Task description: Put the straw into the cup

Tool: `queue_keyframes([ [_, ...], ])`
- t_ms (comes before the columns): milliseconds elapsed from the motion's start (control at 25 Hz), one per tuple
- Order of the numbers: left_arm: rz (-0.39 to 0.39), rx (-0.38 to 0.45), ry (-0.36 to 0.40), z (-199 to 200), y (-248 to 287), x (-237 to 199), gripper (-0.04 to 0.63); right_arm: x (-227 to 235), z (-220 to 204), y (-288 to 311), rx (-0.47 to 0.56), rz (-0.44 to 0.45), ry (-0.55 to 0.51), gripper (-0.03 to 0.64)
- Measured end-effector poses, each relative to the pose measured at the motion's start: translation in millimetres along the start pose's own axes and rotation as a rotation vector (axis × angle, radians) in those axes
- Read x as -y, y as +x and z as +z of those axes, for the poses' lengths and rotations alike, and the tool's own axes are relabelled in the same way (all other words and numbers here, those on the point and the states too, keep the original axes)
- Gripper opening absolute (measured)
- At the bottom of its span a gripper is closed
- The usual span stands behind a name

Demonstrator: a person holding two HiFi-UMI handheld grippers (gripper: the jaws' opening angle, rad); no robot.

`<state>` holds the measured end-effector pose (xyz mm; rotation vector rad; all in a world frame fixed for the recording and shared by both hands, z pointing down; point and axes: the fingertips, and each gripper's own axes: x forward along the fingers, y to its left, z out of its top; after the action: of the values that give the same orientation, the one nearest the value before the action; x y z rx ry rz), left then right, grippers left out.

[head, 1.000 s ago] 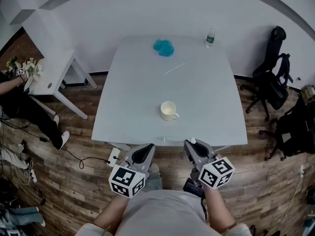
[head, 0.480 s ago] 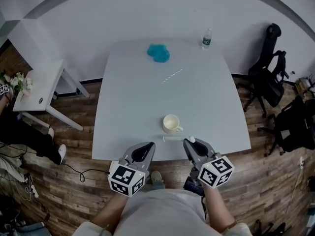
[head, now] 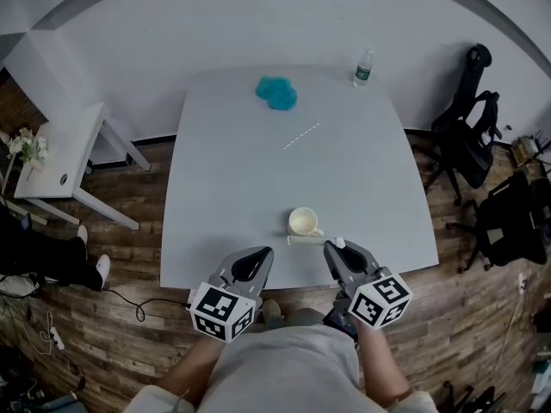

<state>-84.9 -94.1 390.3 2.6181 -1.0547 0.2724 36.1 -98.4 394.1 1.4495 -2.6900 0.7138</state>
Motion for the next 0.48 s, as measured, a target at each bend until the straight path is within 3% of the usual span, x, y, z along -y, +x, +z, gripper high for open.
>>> queue_keyframes([
  [480, 0.036, 0.021, -0.025, 19.2, 27.1, -3.6, 0.018, 22.3, 33.6, 8.7, -0.011, 0.030, -0.014, 0.044],
])
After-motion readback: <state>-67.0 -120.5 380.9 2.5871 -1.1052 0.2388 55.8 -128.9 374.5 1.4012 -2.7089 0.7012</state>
